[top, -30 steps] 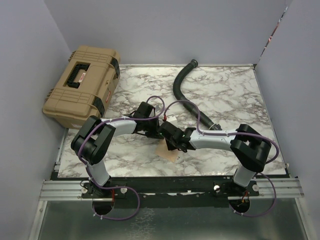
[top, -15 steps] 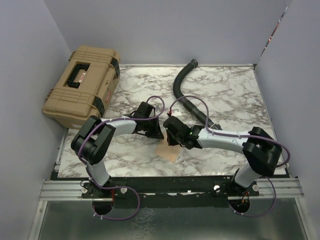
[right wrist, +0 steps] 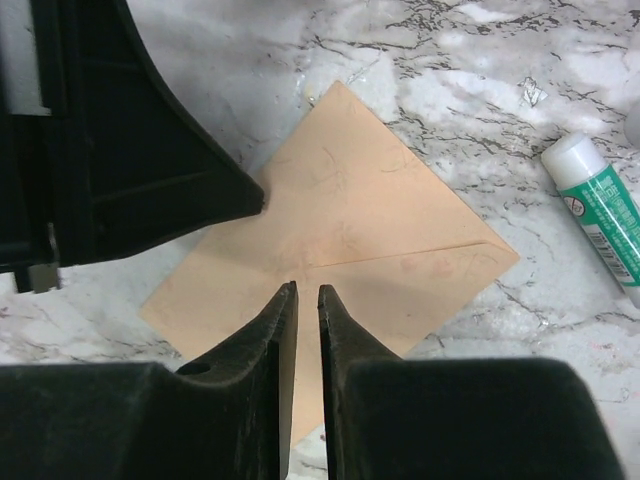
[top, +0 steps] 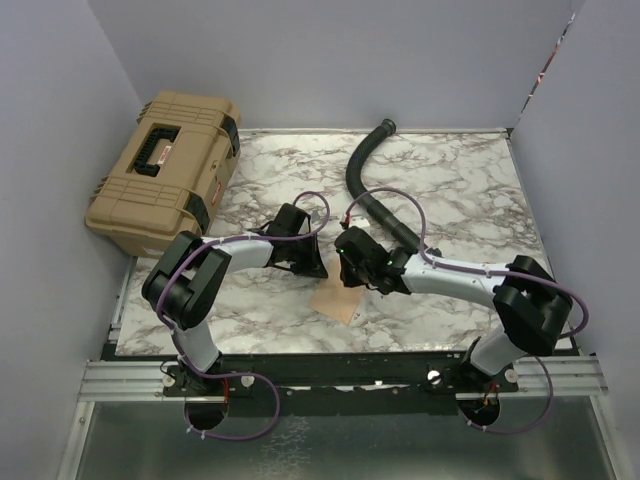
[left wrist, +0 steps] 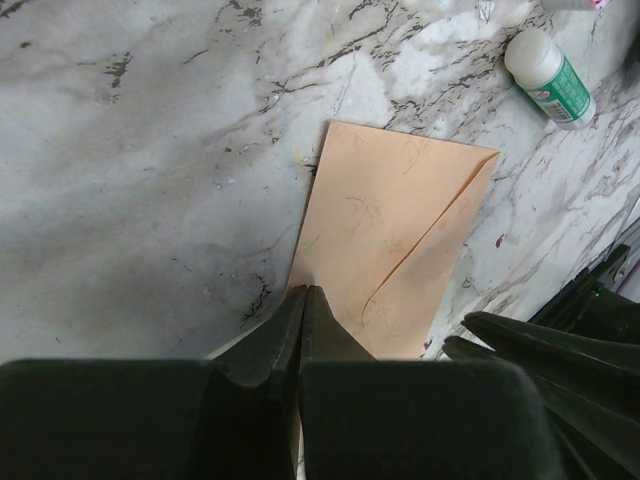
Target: Place the letter into the envelope and seal it
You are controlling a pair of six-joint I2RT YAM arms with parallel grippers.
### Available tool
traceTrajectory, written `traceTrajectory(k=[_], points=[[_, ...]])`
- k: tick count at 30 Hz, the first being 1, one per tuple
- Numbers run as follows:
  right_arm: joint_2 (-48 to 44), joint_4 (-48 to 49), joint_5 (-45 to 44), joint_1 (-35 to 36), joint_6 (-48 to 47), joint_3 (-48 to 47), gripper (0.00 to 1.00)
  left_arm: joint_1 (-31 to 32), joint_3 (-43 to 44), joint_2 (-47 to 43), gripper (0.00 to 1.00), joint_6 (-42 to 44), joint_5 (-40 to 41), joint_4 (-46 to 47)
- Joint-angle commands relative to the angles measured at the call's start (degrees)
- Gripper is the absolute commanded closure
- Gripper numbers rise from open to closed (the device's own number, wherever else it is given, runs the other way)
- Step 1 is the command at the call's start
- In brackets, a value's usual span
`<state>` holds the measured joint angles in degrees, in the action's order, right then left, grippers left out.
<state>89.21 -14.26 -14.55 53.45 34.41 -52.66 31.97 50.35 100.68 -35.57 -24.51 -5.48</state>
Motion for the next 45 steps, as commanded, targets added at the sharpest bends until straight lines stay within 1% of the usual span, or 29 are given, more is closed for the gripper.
traceTrajectory(k=[1, 5, 11, 15, 18, 23, 30, 34, 39, 43, 45], points=[[3.8, -0.3, 0.6, 0.2, -4.5, -0.7, 0.83, 0.6, -2.9, 5.5, 1.00, 4.2, 7.9, -6.8], [7.8, -0.7, 1.1, 0.3, -6.5, -2.2, 0.83, 0.6, -2.8, 5.7, 1.00, 4.1, 7.8, -6.9], [8.6, -0.9, 2.2, 1.0, -10.2, -1.9, 0.80, 0.6, -2.7, 5.7, 1.00, 4.1, 8.0, -7.0], [10.2, -1.5, 2.0, 1.1, -10.8, -2.1, 0.77, 0.6, -2.7, 5.8, 1.00, 3.9, 8.3, -7.0], [11.7, -2.9, 0.5, 1.7, -10.5, -2.7, 0.77, 0.6, -2.9, 5.6, 1.00, 3.8, 8.6, -7.0], [13.4, -7.8, -4.2, 2.1, -8.8, -4.2, 0.77, 0.6, -3.3, 5.6, 1.00, 3.9, 8.9, -6.9], [10.2, -9.7, -8.1, 2.0, -5.6, -2.9, 0.77, 0.6, -2.4, 5.6, 1.00, 8.4, 9.0, -9.6], [9.1, -10.3, -8.6, 1.6, -4.1, -3.3, 0.77, 0.6, -1.3, 5.8, 1.00, 10.9, 8.9, -11.7], [9.3, -10.1, -8.7, 1.2, -1.5, -3.1, 0.80, 0.6, -1.0, 6.5, 1.00, 11.1, 8.2, -12.0], [9.8, -12.2, -11.3, 0.5, 2.7, -2.8, 0.84, 0.6, -1.2, 6.8, 1.00, 11.1, 8.1, -12.0], [10.2, -15.3, -13.7, -0.5, 7.2, -3.1, 0.85, 0.5, -1.2, 6.7, 1.00, 11.1, 8.1, -12.0]])
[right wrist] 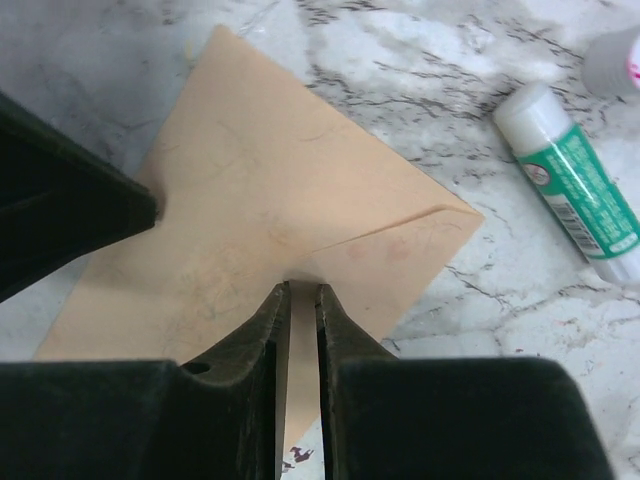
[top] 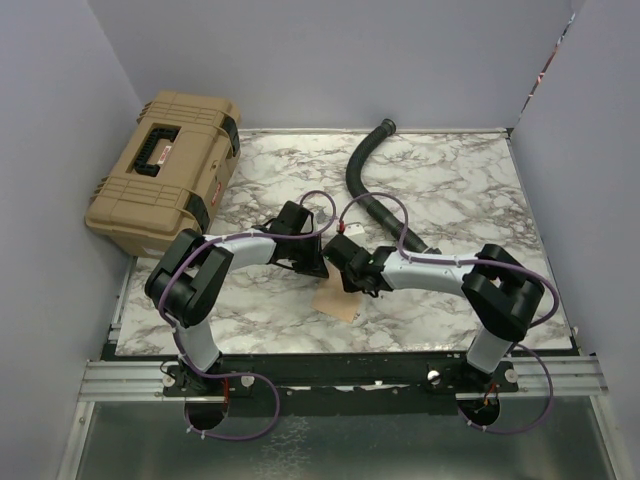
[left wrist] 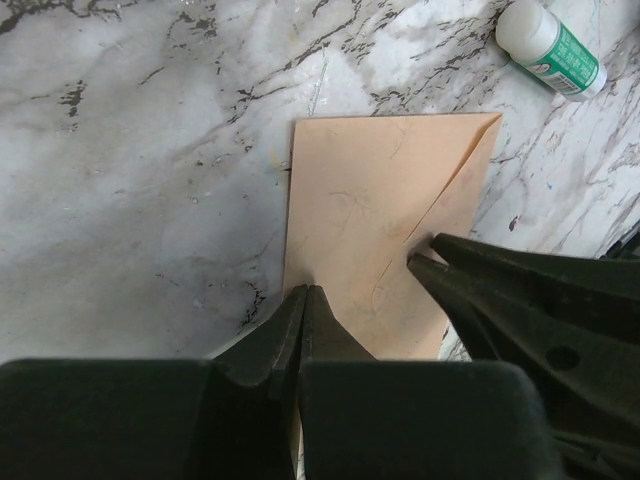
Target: Place the letter into the envelope and seal it
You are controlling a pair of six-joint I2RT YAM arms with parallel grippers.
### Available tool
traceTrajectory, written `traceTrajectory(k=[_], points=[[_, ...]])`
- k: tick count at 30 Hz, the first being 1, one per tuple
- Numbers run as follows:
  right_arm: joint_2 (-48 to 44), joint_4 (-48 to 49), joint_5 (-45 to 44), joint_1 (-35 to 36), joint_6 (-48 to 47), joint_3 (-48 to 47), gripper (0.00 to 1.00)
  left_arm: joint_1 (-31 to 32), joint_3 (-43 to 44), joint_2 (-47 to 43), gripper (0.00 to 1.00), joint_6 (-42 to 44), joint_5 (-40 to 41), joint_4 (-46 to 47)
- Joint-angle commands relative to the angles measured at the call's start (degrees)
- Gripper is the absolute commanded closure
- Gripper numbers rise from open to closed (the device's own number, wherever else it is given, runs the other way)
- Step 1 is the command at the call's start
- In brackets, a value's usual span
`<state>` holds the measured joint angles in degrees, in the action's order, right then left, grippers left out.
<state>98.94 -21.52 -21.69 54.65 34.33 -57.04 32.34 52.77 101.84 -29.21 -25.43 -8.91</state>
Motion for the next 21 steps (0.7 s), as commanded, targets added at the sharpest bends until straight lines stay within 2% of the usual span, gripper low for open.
traceTrajectory(k=[1, 7, 15, 18, 21], points=[[0.8, -9.5, -8.0, -2.2, 9.1, 1.0, 0.86, 0.2, -3.6, 5.6, 1.00, 4.8, 9.0, -8.6], [1.0, -11.2, -10.5, -3.6, 14.0, 0.3, 0.86, 0.2, -3.6, 6.1, 1.00, 4.7, 8.8, -8.7], [-4.7, -11.3, -7.2, -3.9, 15.6, -0.7, 0.84, 0.2, -2.8, 3.9, 1.00, 3.3, 7.9, -8.5], [-7.9, -12.2, -5.1, -3.9, 15.5, -0.8, 0.78, 0.2, -1.6, 0.8, 0.92, 2.5, 6.4, -7.6], [-10.0, -12.9, -1.4, -3.9, 15.9, 0.0, 0.72, 0.2, 0.3, -2.6, 0.78, 1.6, 4.4, -6.9]])
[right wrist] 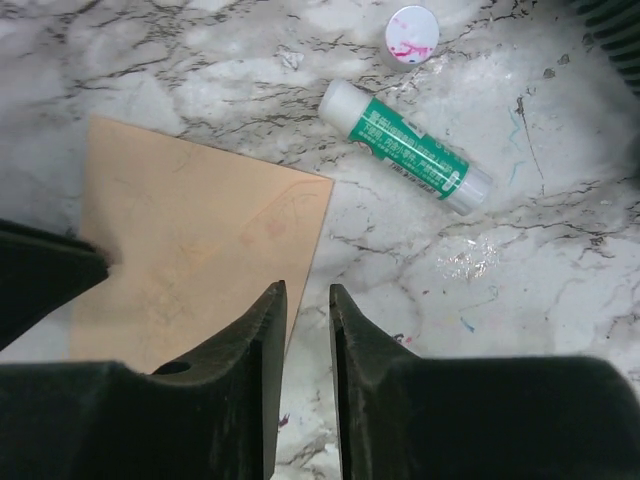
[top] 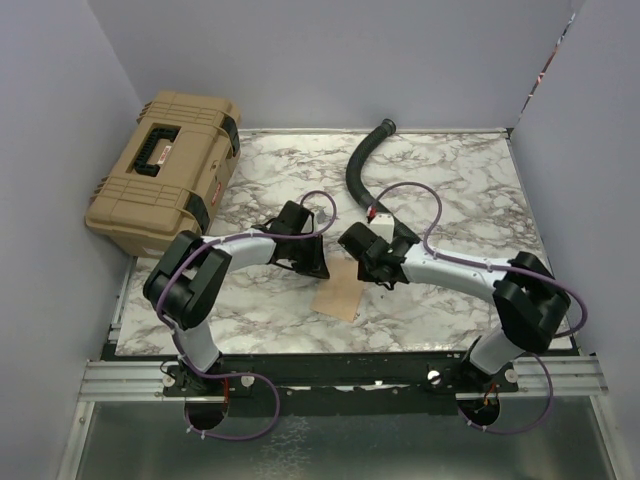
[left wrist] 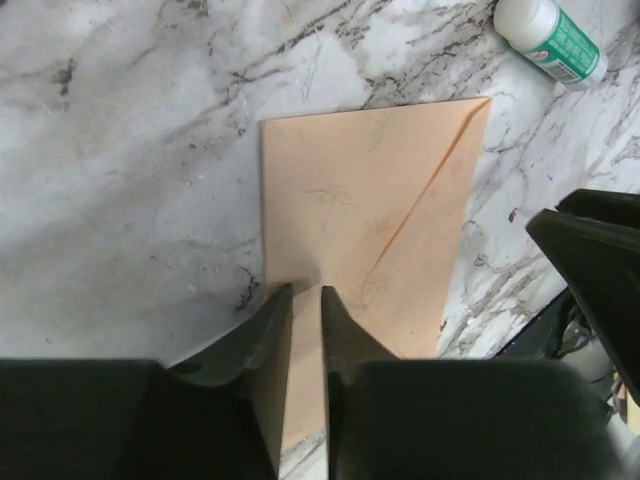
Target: Place the letter into the envelope and seal it
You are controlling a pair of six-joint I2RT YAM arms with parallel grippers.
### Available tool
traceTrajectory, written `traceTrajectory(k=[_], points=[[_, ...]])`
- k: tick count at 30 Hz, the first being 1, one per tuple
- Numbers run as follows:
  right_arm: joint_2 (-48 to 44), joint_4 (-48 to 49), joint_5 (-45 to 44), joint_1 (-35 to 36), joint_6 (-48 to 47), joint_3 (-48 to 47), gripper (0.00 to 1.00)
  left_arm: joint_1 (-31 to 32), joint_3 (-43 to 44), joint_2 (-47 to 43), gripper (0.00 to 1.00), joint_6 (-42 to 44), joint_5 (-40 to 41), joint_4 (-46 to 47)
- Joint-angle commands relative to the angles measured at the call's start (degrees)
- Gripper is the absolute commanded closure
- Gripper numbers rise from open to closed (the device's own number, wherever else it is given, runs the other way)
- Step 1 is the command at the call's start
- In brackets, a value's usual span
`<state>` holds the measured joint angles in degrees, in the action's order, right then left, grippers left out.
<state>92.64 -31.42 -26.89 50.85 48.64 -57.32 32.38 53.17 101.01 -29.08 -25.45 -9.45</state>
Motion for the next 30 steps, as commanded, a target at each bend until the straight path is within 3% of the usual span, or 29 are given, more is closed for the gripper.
traceTrajectory(k=[1, 5, 12, 22, 30], points=[[-4.1, -3.1, 5.2, -0.1, 1.8, 0.8, 0.70, 0.1, 0.4, -3.0, 0.73, 1.0, 4.2, -6.3], [-5.3, -2.7, 11.4, -0.3, 2.6, 3.3, 0.62, 0.1, 1.3, -8.0, 0.55, -0.4, 5.5, -6.1], [-5.0, 2.1, 19.1, -1.2, 1.8, 5.3, 0.52, -0.4, -2.8, -16.7, 0.35, -2.8, 14.1, -6.1], [2.7, 3.1, 21.3, -1.8, 2.0, 2.1, 0.56, -0.9, -7.9, -29.5, 0.25, -5.3, 22.0, -6.5], [7.2, 6.7, 20.7, -1.8, 0.0, -1.1, 0.59, -0.9, -9.6, -37.6, 0.23, -5.2, 27.0, -7.9]])
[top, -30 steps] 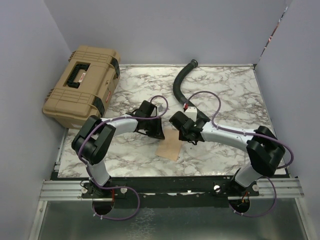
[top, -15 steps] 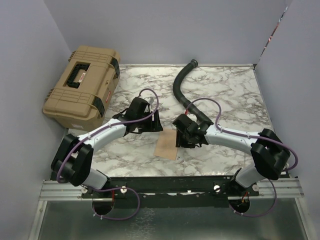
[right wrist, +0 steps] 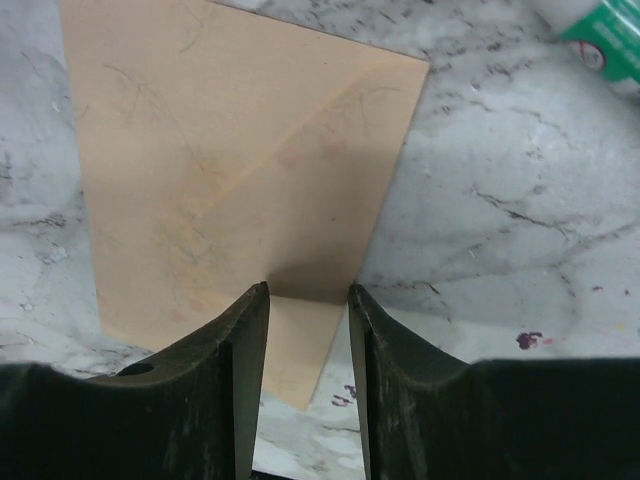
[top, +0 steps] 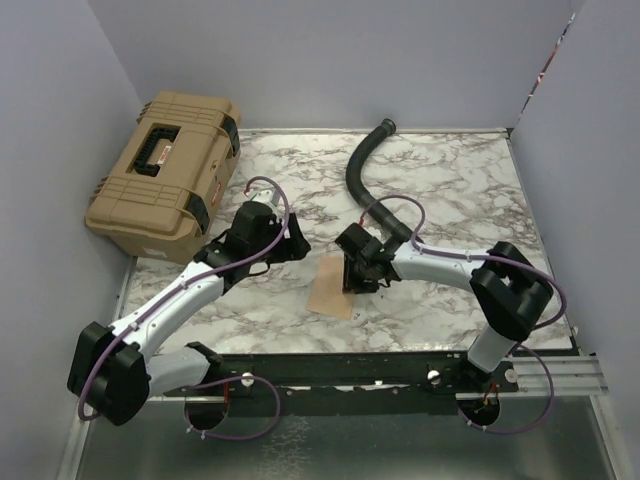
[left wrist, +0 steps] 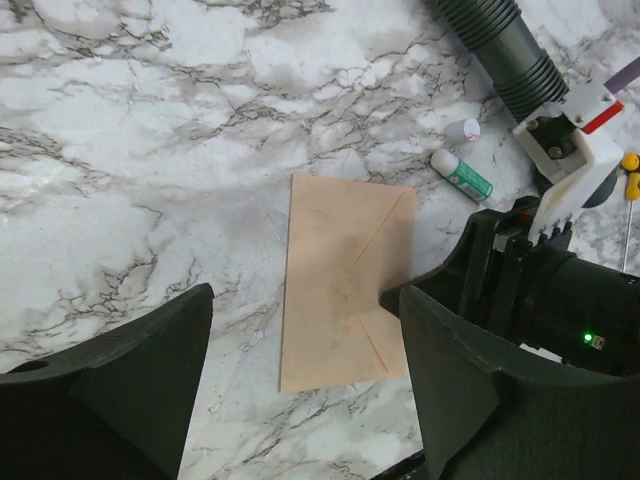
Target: Place the letter into the envelope and seal it
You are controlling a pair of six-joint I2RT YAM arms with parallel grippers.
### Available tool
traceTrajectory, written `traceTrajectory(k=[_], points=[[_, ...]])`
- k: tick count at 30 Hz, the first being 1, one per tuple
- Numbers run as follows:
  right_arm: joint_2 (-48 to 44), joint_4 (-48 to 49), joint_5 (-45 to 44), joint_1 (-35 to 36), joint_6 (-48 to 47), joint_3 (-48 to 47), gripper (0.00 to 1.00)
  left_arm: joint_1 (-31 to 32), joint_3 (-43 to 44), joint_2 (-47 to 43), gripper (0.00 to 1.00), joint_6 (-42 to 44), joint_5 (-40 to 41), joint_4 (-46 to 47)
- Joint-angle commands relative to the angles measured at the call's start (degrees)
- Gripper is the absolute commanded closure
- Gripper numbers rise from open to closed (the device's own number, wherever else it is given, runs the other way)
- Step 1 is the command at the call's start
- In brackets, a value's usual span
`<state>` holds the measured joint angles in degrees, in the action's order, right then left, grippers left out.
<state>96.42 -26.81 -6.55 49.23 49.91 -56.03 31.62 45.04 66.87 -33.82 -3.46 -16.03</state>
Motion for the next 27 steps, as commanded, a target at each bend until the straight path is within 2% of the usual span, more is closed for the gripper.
traceTrajectory(k=[1, 11, 14, 18, 27], points=[[4.2, 2.7, 0.6, -0.2, -1.6, -2.7, 0.60, -0.1, -1.5, -4.2, 0.23, -0.5, 5.6, -1.6], [9.5, 6.4, 3.4, -0.2, -5.4, -10.5, 0.69, -0.2, 0.1, -8.1, 0.21, 0.3, 12.9, -3.7], [8.0, 4.1, 1.1, -0.3, -6.5, -12.6, 0.62, -0.2, 1.0, -8.5, 0.19, 0.6, 14.5, -3.7], [1.7, 3.3, -1.2, -1.3, -10.0, -12.2, 0.53, -0.2, 2.4, -7.9, 0.15, 1.7, 14.8, -3.2], [-7.7, -4.4, 0.2, -12.5, -28.3, -7.4, 0.48, -0.1, 4.6, -3.8, 0.09, 4.4, 9.0, 3.0]])
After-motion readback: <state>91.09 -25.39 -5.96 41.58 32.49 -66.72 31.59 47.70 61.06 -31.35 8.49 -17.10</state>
